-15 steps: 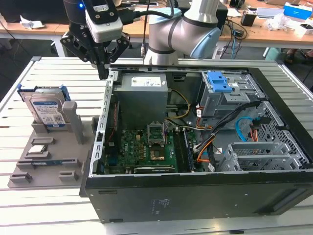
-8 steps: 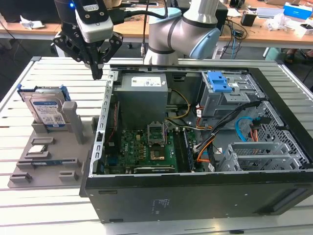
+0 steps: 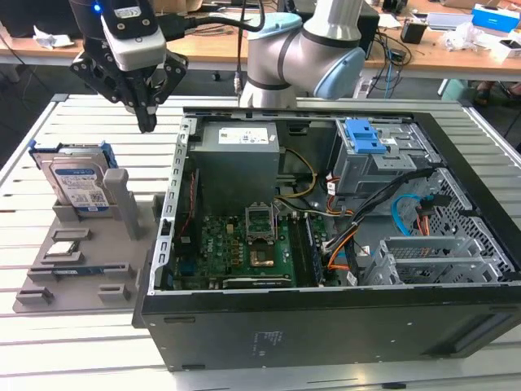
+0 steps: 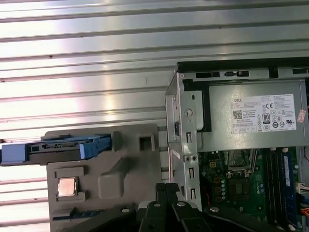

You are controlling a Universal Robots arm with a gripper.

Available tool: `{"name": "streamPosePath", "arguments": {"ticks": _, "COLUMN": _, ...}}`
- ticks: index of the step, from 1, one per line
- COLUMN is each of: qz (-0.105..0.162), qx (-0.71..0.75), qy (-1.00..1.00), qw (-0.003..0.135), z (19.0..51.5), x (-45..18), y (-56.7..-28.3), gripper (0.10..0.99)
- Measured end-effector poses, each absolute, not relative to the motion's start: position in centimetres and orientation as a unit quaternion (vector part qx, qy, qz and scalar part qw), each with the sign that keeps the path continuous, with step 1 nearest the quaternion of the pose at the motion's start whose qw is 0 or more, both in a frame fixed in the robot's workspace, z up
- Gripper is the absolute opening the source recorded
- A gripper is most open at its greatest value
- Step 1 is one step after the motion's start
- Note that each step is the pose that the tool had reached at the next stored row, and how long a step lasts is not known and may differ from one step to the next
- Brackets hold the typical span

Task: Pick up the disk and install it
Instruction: 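Reach for the disk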

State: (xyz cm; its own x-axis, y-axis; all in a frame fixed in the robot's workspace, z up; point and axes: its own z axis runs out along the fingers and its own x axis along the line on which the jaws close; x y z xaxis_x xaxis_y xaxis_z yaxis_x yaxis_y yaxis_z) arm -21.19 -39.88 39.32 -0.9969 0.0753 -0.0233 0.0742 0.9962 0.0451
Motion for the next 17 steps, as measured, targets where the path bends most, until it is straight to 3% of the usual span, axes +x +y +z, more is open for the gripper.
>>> {"name": "streamPosePath", "arguments": {"ticks": 17, "qz": 0.022, "qx": 0.037, "qy": 0.999, "qw": 0.013, "z": 39.3, "x": -24.4, "y": -39.9, "gripper": 0.106}}
